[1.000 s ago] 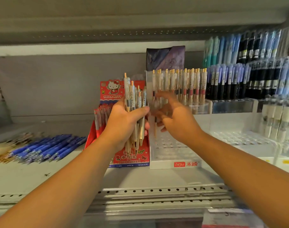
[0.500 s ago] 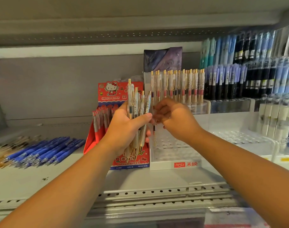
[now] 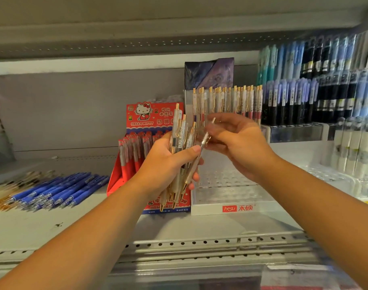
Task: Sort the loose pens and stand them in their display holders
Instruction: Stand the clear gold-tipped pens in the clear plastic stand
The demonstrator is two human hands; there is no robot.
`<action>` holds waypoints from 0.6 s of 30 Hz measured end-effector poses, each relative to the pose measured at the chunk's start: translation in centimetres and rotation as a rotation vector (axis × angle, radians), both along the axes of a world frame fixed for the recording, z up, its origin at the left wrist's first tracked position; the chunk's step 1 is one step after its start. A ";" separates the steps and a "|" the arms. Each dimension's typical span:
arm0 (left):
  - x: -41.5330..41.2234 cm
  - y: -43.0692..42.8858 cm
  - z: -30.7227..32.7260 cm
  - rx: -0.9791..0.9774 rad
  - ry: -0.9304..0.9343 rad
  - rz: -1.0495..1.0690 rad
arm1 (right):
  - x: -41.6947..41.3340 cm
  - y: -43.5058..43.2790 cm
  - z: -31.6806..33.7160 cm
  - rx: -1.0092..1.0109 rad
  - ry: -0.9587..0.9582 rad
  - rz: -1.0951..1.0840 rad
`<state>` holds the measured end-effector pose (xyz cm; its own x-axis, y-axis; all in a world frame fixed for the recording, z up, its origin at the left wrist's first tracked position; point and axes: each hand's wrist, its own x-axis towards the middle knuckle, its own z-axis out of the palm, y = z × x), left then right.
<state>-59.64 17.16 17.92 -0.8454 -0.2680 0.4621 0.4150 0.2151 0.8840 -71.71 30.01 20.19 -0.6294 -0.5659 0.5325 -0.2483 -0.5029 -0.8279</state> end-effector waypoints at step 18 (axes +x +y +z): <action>-0.4 -0.1 -0.1 -0.036 0.047 0.172 | -2.1 0.9 0.0 0.001 0.300 -0.446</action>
